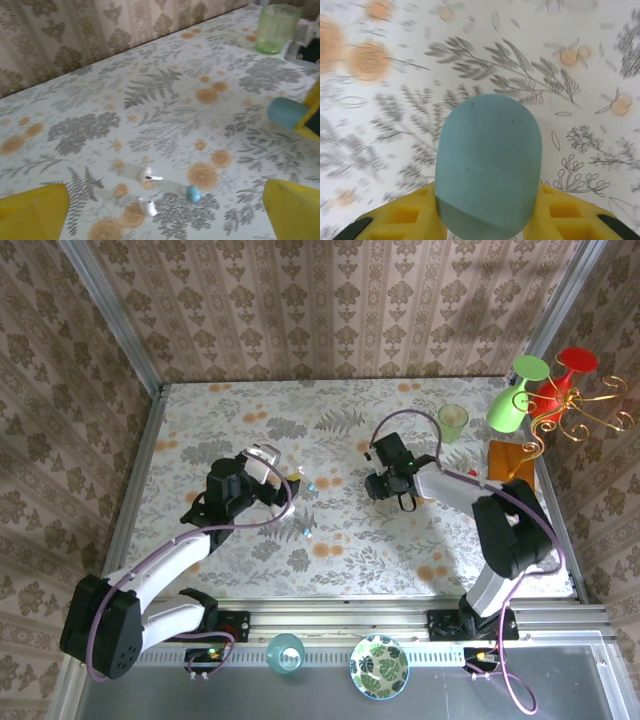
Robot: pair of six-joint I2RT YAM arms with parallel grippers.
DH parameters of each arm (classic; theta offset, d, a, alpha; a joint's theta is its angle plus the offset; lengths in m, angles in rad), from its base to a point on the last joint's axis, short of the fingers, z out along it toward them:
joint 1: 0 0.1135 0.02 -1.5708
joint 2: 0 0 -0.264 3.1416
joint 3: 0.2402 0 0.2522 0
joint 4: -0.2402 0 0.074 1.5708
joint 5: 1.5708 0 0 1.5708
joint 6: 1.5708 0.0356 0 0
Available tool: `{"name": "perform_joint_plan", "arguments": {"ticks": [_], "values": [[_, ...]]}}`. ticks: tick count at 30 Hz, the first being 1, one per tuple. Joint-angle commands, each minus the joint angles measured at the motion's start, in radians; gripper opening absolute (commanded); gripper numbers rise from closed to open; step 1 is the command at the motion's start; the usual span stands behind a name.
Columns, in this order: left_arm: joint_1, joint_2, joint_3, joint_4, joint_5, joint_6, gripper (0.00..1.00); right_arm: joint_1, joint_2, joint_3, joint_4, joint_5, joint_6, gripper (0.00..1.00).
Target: Insert wireless bluetooth earbuds into charging case
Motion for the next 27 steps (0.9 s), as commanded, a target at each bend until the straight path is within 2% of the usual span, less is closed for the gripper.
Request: {"name": "perform_joint_plan", "arguments": {"ticks": [1, 4, 7, 16, 20, 27], "values": [[-0.009, -0.027, 0.057, -0.024, 0.158, -0.028, 1.00, 0.004, -0.130, -0.032, 0.012, -0.144, -0.202, 0.32], [-0.015, -0.024, 0.078, -0.046, 0.231, -0.034, 1.00, 0.000, -0.205, -0.016, -0.047, -0.283, -0.311, 0.26], [-0.030, -0.011, 0.117, -0.092, 0.327, -0.007, 1.00, -0.004, -0.237, 0.045, -0.159, -0.400, -0.382, 0.27], [-0.071, 0.004, 0.162, -0.108, 0.618, 0.097, 1.00, -0.001, -0.261, 0.222, -0.419, -0.642, -0.511, 0.26], [-0.085, 0.010, 0.179, -0.122, 0.684, 0.112, 1.00, 0.013, -0.290, 0.274, -0.482, -0.722, -0.555, 0.26], [-0.118, 0.053, 0.231, -0.154, 0.764, 0.107, 0.95, 0.056, -0.280, 0.360, -0.574, -0.768, -0.615, 0.25]]}}
